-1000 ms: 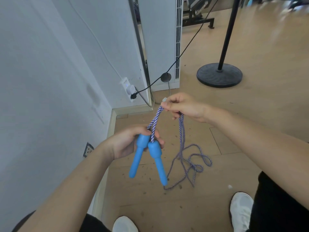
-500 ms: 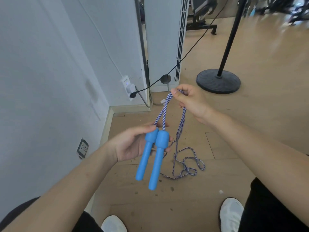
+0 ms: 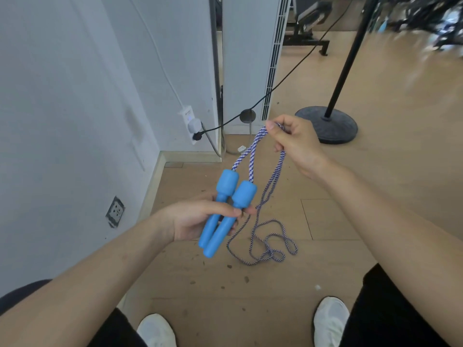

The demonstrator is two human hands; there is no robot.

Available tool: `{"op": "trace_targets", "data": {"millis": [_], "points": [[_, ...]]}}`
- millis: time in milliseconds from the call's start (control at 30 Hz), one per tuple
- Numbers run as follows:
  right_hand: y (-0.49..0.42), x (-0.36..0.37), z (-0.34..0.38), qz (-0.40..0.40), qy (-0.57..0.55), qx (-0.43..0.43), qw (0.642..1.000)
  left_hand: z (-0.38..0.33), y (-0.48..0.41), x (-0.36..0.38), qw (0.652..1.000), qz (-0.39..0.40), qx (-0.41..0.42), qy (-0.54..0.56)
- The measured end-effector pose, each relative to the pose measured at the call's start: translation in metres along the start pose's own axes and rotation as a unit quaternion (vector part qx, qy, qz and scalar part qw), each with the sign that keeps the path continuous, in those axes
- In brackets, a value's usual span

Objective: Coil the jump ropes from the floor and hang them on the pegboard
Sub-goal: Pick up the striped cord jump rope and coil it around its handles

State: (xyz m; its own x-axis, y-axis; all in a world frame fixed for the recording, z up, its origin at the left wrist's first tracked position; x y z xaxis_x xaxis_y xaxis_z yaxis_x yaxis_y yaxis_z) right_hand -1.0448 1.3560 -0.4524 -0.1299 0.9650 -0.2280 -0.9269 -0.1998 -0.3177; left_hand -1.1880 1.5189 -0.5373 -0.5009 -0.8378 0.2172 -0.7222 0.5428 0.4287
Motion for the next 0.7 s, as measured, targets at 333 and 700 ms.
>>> {"op": "trace_targets", "data": {"millis": [333,700], "points": [[0.027,0.018,-0.02,0.123,0.071,0.032,0.989,-0.034,0.012,-0.04,0.963,-0.185,0.186,0.055],[0.084,0.069,-0.014,0.238,0.056,0.056,0.968,-0.032,0.015,-0.054,0.934,-0.244,0.196,0.174]]}}
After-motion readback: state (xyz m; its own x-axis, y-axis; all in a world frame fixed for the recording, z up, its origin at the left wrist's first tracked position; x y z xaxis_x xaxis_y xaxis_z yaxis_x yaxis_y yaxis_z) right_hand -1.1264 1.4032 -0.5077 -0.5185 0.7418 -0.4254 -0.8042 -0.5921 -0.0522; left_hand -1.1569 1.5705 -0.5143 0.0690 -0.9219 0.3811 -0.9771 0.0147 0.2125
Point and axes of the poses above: each hand's wrist, its own y-axis away from the middle knuckle, its own x-axis out of the palm, z = x × y, the point moved 7 cm from there along -y, towards the middle knuckle, and after that the axes turned 4 degrees about -y, right-handed, at the moved point
